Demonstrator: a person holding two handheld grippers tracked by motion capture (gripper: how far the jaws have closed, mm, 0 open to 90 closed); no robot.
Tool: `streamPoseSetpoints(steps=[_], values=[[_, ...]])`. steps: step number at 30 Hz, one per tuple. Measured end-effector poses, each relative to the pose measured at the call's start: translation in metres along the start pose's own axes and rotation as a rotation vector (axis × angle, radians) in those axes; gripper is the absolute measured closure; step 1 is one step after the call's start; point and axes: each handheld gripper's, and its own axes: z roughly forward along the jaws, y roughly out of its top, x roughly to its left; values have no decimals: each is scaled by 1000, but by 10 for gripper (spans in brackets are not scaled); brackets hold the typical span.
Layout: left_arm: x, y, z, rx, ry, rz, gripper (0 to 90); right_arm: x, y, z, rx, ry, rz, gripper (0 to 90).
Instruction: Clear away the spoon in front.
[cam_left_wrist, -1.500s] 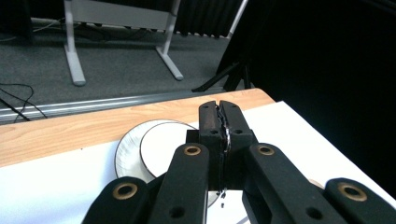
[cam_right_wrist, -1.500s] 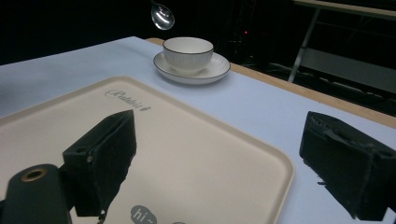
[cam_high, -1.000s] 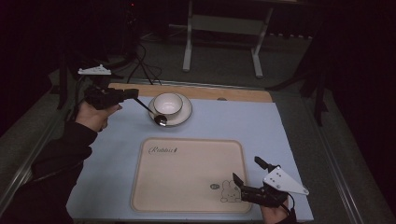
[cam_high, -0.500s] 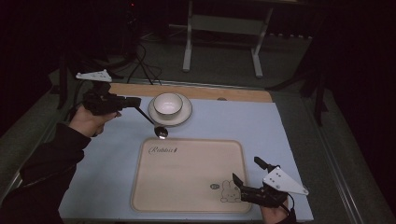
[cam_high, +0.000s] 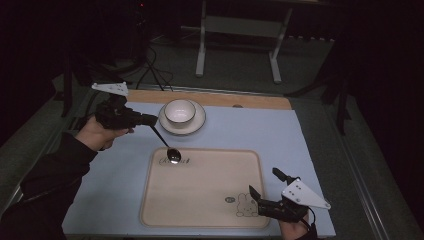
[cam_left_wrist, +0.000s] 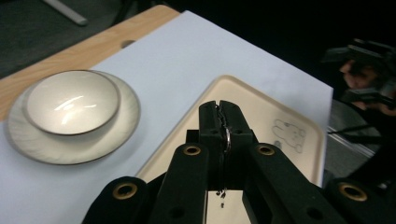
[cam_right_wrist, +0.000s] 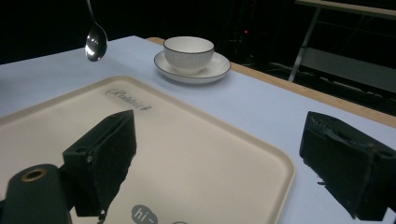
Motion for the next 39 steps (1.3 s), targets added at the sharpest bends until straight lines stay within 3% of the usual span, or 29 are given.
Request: streamPoseSetpoints(steps=[8, 16, 20, 37, 39], values=[[-4, -5, 8, 44, -49, 22, 895, 0, 0, 0, 3, 2, -2, 109], [-9, -12, 20, 129, -104, 51, 894, 1, 0, 1, 7, 3, -2, 109], [-11, -16, 30, 196, -146, 69, 894, 1, 0, 1, 8, 3, -3, 108], [-20, -25, 64, 341, -271, 119, 894, 0, -1, 1, 11, 4, -3, 109], [-21, -26, 66, 346, -269, 124, 894, 0, -1, 1, 12, 5, -2, 109]])
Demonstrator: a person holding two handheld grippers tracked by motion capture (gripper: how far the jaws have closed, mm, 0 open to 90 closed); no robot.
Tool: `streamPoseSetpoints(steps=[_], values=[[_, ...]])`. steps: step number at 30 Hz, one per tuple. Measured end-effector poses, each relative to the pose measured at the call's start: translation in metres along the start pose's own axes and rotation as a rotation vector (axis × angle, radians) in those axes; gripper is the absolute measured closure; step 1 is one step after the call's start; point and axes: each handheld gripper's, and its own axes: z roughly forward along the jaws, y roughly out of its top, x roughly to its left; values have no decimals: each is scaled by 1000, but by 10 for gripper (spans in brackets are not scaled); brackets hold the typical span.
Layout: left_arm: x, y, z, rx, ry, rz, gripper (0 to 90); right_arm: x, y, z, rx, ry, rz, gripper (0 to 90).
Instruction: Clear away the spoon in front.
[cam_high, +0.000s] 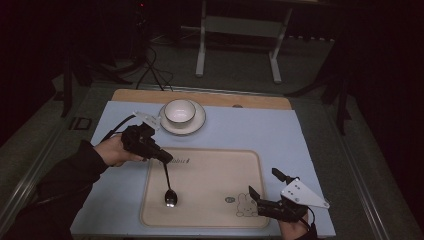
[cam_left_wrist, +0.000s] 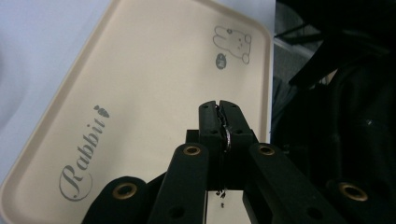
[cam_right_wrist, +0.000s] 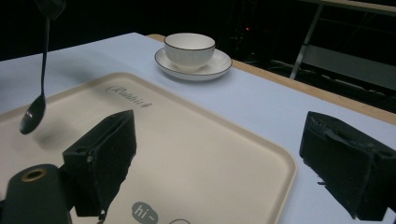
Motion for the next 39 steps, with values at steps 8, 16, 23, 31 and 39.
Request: streamPoseSetpoints(steps=[8, 16, 23, 31, 39], values=[[3, 4, 19, 50, -49, 25, 894, 0, 0, 0, 0, 1, 1, 109], [7, 5, 31, 75, -81, 25, 894, -1, 0, 0, -1, 2, 1, 109], [11, 5, 42, 90, -105, 14, 893, -1, 0, 0, 0, 4, 0, 109], [18, 0, 48, 38, -64, 21, 865, -1, -1, 0, 2, 8, 6, 109], [30, -9, 60, 10, -23, -35, 825, -1, -1, 0, 4, 10, 5, 109]])
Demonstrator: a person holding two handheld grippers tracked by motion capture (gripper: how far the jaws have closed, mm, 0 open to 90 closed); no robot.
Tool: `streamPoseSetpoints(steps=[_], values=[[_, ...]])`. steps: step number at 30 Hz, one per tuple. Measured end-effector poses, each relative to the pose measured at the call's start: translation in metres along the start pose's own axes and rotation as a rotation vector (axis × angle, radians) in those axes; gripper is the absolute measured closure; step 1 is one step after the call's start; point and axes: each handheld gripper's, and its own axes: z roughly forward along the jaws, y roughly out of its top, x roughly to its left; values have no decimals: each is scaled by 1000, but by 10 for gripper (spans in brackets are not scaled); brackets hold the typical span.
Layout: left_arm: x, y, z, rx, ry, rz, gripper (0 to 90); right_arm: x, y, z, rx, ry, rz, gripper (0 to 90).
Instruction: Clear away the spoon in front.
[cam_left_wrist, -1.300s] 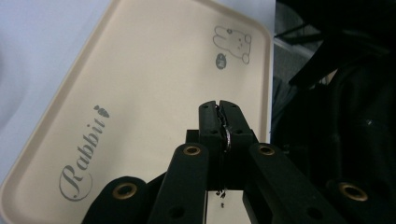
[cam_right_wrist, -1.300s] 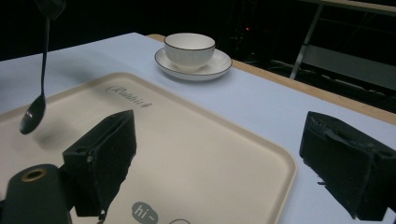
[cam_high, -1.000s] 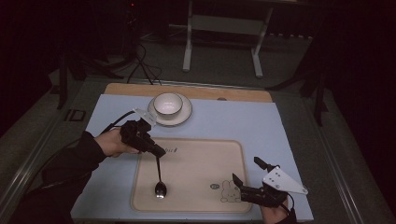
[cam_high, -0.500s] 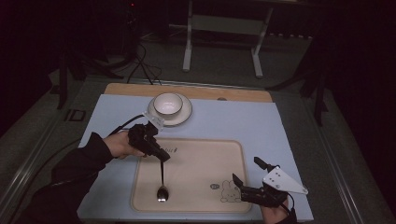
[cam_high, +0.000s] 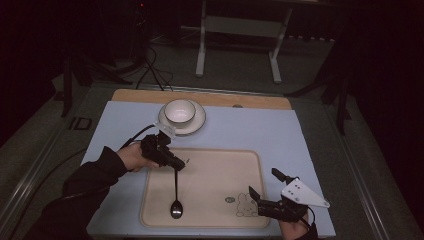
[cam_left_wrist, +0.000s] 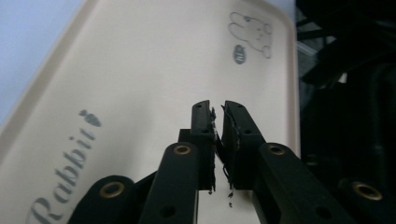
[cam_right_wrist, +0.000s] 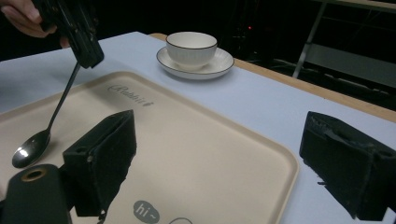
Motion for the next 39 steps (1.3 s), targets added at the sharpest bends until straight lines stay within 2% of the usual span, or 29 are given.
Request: streamPoseSetpoints(steps=[2, 7, 15, 16, 18, 21, 27, 33, 34, 39], values=[[3, -2, 2, -8, 22, -6, 811, 0, 0, 0, 1, 1, 1, 109], [9, -6, 9, -17, 47, -26, 789, 0, 0, 0, 1, 4, 0, 109], [17, -11, 18, -33, 56, -59, 767, 1, 0, 1, 6, 11, -3, 109], [19, -12, 20, -38, 69, -67, 760, 1, 0, 1, 6, 11, -3, 109], [21, -13, 21, -42, 66, -73, 754, 1, 0, 1, 6, 12, -4, 109], [26, -17, 26, -50, 86, -91, 740, 0, 0, 1, 9, 15, -3, 109], [30, -20, 30, -54, 99, -110, 730, 1, -1, 2, 15, 24, -5, 109], [33, -23, 40, -57, 160, -130, 699, 1, -1, 2, 15, 24, -4, 109], [33, -23, 40, -57, 160, -130, 699, 1, -1, 2, 15, 24, -4, 109], [36, -27, 48, -53, 205, -172, 691, 1, -1, 2, 17, 25, -6, 109]])
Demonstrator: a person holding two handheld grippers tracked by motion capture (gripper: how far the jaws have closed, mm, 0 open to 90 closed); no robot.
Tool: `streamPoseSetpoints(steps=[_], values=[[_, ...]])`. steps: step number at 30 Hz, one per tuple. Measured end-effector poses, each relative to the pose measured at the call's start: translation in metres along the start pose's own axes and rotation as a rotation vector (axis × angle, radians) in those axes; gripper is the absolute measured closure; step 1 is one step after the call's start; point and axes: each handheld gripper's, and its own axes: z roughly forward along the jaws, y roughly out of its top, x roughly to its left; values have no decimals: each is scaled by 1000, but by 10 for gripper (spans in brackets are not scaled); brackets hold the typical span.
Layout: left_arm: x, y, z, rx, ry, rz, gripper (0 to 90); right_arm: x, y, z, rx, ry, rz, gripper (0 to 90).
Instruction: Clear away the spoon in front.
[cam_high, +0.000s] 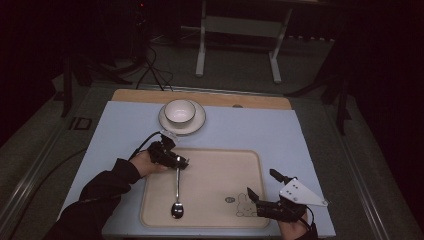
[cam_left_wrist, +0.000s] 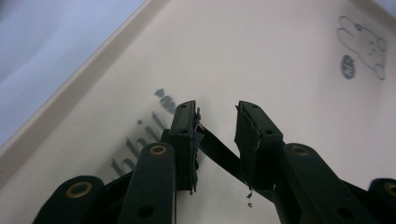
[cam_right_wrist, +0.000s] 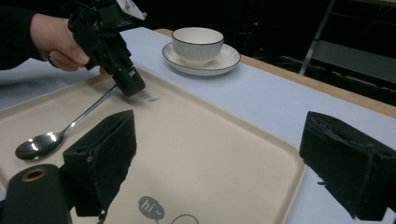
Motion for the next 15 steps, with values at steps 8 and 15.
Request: streamPoseSetpoints(steps=[8, 15], values=[[-2, 0, 4, -13, 48, 9, 690, 0, 0, 0, 2, 1, 2, 109], [-3, 0, 10, 7, 87, 21, 641, -1, 0, 0, -2, 1, 9, 109]])
